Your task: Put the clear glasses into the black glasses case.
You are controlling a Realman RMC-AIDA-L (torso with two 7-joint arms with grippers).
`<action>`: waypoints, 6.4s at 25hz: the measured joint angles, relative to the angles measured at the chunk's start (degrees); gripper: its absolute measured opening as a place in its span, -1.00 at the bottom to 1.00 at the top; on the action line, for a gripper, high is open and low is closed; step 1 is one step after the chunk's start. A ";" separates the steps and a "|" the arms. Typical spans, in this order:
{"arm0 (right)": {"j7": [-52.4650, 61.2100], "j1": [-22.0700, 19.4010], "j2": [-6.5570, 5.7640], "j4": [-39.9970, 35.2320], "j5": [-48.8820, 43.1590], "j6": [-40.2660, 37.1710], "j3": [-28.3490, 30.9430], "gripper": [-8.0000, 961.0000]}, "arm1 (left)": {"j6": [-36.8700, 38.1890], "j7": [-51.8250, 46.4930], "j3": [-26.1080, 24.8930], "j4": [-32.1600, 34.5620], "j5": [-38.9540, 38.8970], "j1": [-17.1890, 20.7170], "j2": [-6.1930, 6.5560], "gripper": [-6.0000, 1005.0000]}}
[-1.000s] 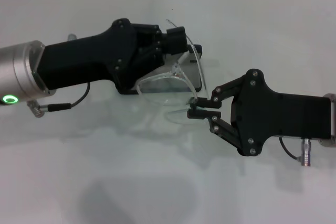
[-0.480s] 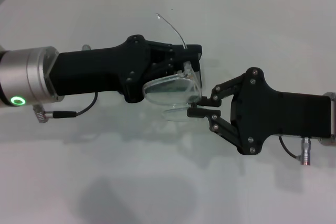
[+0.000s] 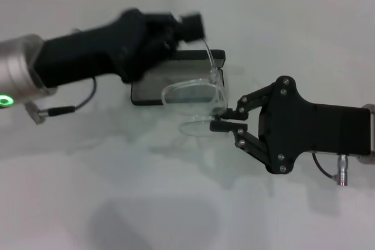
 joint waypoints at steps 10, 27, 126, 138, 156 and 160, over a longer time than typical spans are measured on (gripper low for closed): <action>-3.62 -1.12 -0.04 1.35 6.47 -10.86 0.00 -0.88 | -1.95 6.35 -9.05 -6.15 -0.45 1.31 0.10 -0.88; -3.31 1.54 0.00 1.66 8.17 -13.85 -5.33 -0.88 | 2.22 9.26 -3.42 -6.59 1.96 -1.23 -0.26 -0.88; 12.03 3.04 -1.70 -0.26 8.36 -1.02 1.53 -0.87 | 5.75 9.38 -5.19 -0.56 -2.74 8.51 3.31 -0.88; 59.33 12.97 -1.55 -32.06 -46.97 9.51 14.35 -0.87 | 5.91 9.98 -5.32 1.51 4.75 14.82 4.37 -0.88; 72.96 36.69 -0.37 -23.33 -75.54 3.40 11.14 -0.87 | 5.85 10.01 -5.25 10.42 22.28 14.68 2.14 -0.87; 73.02 37.88 -0.10 -21.36 -76.74 4.77 7.58 -0.87 | 5.77 10.02 -5.24 10.26 22.28 14.55 1.91 -0.87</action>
